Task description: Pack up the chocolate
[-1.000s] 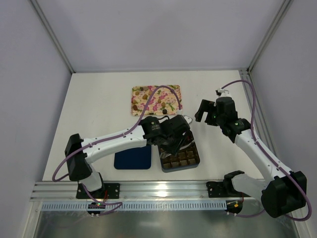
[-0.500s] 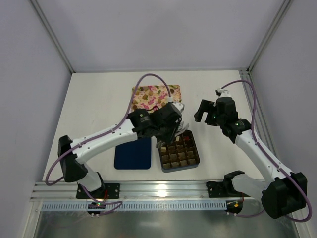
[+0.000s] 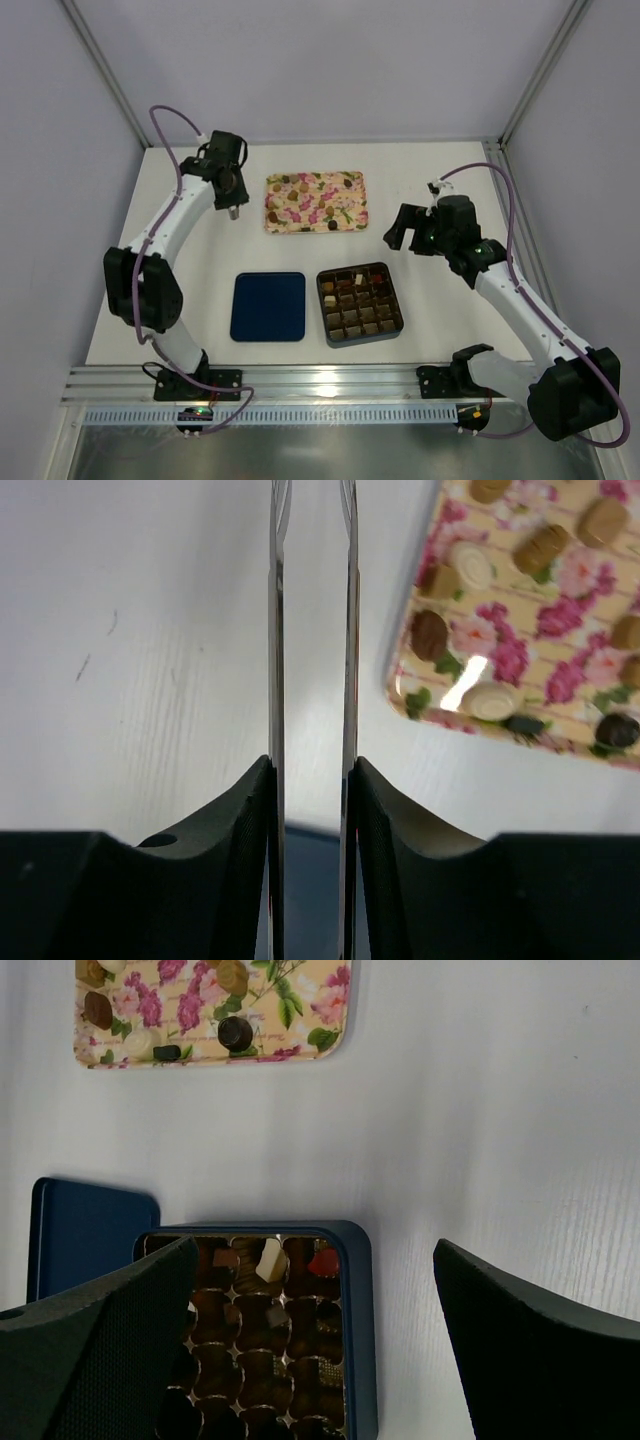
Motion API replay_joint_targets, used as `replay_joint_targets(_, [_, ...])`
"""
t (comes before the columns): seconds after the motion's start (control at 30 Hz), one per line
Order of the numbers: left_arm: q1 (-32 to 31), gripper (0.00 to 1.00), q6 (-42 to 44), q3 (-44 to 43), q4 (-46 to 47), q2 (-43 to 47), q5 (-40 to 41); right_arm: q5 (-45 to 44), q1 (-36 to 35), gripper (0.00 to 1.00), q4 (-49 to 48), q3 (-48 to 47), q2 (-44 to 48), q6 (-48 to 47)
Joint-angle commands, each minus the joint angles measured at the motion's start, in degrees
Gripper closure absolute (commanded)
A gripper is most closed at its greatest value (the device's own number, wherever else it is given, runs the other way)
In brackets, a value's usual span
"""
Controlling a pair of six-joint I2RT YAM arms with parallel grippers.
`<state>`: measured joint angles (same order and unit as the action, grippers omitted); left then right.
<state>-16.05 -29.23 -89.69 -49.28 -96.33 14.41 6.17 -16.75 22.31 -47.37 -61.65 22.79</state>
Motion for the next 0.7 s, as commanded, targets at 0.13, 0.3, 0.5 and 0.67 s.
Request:
replay_joint_targets(0.13, [10.1, 0.62, 0.0, 1.2, 9.4, -10.1, 1.2, 3.7, 0.1, 0.00, -1.6, -2.0, 0.6, -0.6])
replay_joint_targets(0.3, [14.0, 0.59, -1.3, 0.7, 11.7, -15.4, 0.0, 4.3, 0.1, 0.00, -3.1, -0.4, 1.7, 0.1])
replay_joint_targets(0.5, [15.9, 0.49, -1.0, -3.2, 11.4, -22.6, -1.1, 4.5, 0.1, 0.00, -4.0, 1.1, 2.1, 0.2])
replay_joint_targets(0.67, [15.8, 0.34, -0.4, -4.5, 11.0, -25.7, -1.6, 4.7, 0.1, 0.00, -3.9, 1.6, 2.3, 0.1])
